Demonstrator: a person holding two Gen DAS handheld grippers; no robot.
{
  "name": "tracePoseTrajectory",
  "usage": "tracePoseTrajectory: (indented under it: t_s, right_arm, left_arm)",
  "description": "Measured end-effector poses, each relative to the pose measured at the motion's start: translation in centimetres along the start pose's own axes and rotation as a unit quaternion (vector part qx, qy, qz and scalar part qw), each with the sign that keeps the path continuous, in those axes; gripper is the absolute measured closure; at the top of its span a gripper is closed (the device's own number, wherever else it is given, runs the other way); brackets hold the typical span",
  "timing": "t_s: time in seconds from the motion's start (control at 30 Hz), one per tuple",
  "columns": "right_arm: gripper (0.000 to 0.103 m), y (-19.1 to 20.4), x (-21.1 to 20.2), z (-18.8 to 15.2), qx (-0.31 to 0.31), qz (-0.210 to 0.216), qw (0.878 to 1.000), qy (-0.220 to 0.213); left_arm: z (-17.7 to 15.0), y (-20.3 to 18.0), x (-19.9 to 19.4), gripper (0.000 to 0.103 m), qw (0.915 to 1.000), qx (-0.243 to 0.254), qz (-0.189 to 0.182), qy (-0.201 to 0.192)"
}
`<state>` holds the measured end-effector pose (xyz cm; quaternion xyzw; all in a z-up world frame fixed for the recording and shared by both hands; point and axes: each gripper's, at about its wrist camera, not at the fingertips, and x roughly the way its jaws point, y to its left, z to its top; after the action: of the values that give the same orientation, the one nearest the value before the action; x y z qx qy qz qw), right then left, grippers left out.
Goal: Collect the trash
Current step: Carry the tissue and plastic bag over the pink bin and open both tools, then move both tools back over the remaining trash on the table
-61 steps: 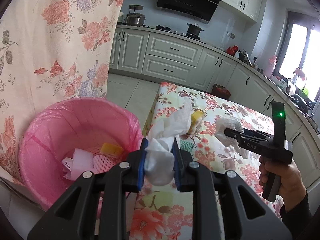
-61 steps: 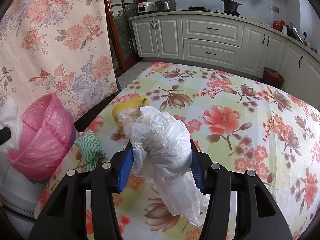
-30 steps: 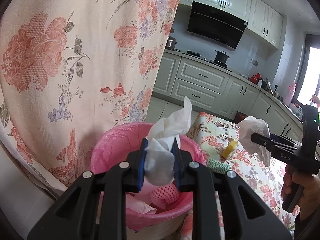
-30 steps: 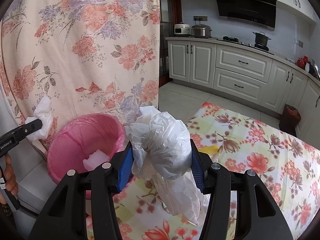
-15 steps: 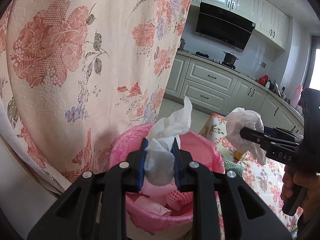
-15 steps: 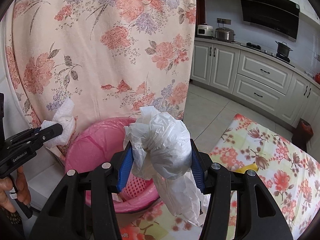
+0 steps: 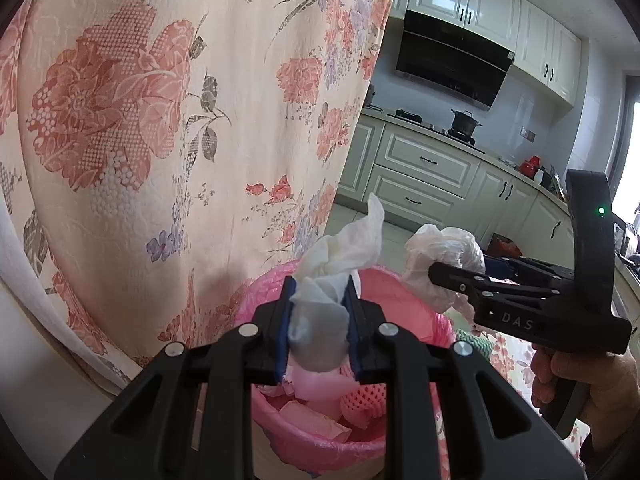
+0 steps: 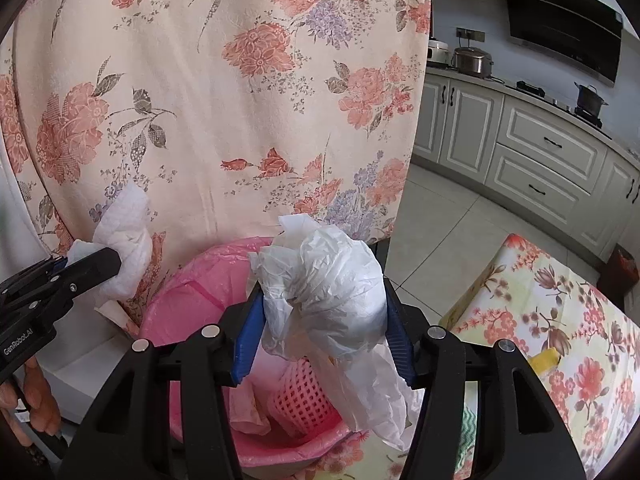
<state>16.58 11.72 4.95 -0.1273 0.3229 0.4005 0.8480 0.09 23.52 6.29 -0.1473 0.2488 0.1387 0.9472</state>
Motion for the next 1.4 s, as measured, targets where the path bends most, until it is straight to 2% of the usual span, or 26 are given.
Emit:
tracePoseTrajectory:
  t_s: [0.17,0.3,0.33,0.73,0.8,0.83,0.87,0.9,1.4]
  right_arm:
    - [0.047,0.5,0.7,0.6,-0.007,0.003,1.000,0.000]
    - [0.040,0.3,0.8,0.7,-0.008,-0.003,1.000,-0.003]
    - [0.037,0.2,0.8,0.7,-0.006,-0.004,1.000,-0.004]
    - [0.031,-3.3,-0.7,-0.5,0.023,-0.023,0.999,-0.008]
    - [0.030,-3.8,-0.9,-0.9,0.026,-0.027,0.999,-0.008]
    - [0.030,-4.0,-1.0,-1.0,0.027,-0.028,0.999,-0.007]
    - [0.030,-4.2,-1.1,-1.1,0.028,-0.029,0.999,-0.007]
    - [0.029,-4.5,-1.2,-1.3,0.029,-0.030,0.999,-0.007]
    - [0.027,-8.4,-3.2,-3.3,0.056,-0.056,0.997,-0.010]
  left_arm:
    - [0.1,0.0,0.1,0.081,1.0000,0.000,0.000,0.001]
    - [0.1,0.0,0.1,0.081,1.0000,0.001,0.000,0.001]
    - [0.1,0.0,0.1,0.081,1.0000,0.001,0.000,0.002]
    - [0.7,-0.9,1.8,0.080,0.9999,0.010,-0.001,0.007]
    - [0.9,-0.9,2.0,0.076,1.0000,0.007,0.003,0.006]
    - [0.9,-0.9,2.1,0.059,1.0000,0.004,0.006,0.005]
    - [1.0,-0.8,2.2,0.048,0.9999,-0.001,0.010,0.005]
    - [1.0,-0.7,2.2,0.043,0.9999,-0.006,0.013,0.003]
    - [0.9,-2.6,2.4,0.044,0.9999,0.008,0.000,0.011]
